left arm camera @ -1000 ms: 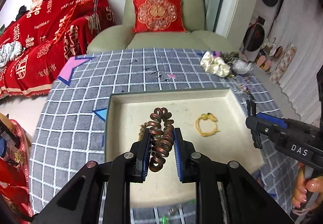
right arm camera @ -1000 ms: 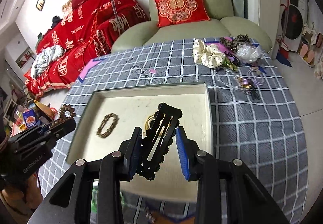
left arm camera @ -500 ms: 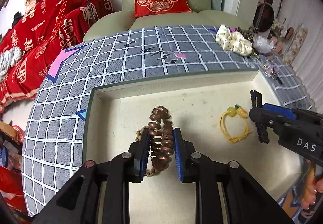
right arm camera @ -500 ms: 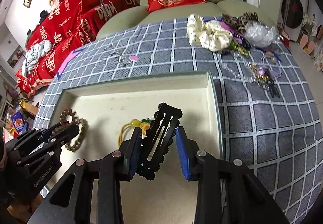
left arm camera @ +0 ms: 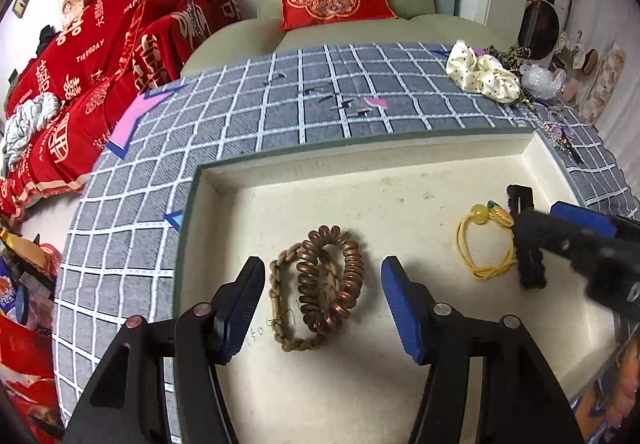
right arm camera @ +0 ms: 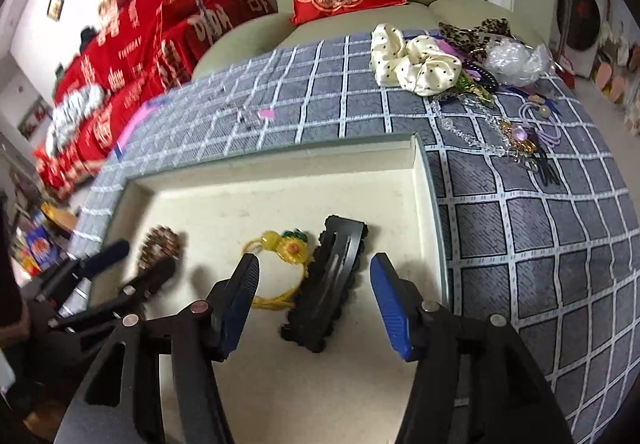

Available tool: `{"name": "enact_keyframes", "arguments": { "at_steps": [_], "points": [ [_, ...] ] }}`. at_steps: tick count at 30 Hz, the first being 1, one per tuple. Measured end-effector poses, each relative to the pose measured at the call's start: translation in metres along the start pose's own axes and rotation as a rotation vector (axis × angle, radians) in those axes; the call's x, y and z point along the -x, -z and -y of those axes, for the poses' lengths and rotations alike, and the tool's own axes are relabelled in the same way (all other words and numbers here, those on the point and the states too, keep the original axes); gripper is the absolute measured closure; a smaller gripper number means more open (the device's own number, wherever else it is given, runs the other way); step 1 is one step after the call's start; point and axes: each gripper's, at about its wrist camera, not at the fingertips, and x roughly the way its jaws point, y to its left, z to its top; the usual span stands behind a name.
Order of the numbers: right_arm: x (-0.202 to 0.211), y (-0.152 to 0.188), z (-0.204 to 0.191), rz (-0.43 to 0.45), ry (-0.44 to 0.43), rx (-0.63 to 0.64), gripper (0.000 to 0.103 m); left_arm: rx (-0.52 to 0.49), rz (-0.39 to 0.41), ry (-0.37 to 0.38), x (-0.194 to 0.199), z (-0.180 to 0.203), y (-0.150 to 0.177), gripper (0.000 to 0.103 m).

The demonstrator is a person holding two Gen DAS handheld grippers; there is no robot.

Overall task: Organize jewelry
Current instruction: 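Carry the bead bracelet and hair clip into the tray and open both tools, then withdraw both tools and move the left tool toward the green bangle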

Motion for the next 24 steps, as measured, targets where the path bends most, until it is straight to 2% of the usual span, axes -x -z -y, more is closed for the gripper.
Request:
{"name": "enact_keyframes", "arguments": {
  "at_steps": [2, 5, 7, 9, 15, 16, 17, 24],
  "points": [
    [0.01, -0.001, 0.004, 0.017, -0.031, -0.034, 0.035, 0.008, 0.009, 0.003, 0.006, -0.002, -0.001, 0.035],
    [0.024, 0.0, 0.005, 0.034, -0.06, -0.066, 0.034, 0.029, 0.021, 0.018, 0.016, -0.006, -0.001, 0.034],
    [0.032, 0.003, 0.004, 0.039, -0.071, -0.074, 0.032, 0.033, 0.034, 0.019, 0.025, -0.006, 0.001, 0.0],
    [0.04, 0.008, 0.002, 0.044, -0.079, -0.078, 0.028, 0.033, 0.074, 0.003, 0.037, -0.006, 0.005, 0.0],
    [0.063, 0.023, -0.004, 0.055, -0.096, -0.076, 0.028, 0.031, 0.088, 0.013, 0.062, -0.009, 0.016, 0.0],
    [0.067, 0.027, -0.005, 0.056, -0.1, -0.076, 0.026, 0.031, 0.091, 0.015, 0.066, -0.009, 0.019, 0.0],
    [0.071, 0.03, -0.005, 0.057, -0.101, -0.074, 0.019, 0.031, 0.095, 0.018, 0.072, -0.01, 0.022, 0.0],
    [0.1, 0.051, -0.01, 0.088, -0.096, -0.054, 0.018, 0.042, 0.106, 0.053, 0.101, -0.013, 0.05, 0.0]
  ]
}}
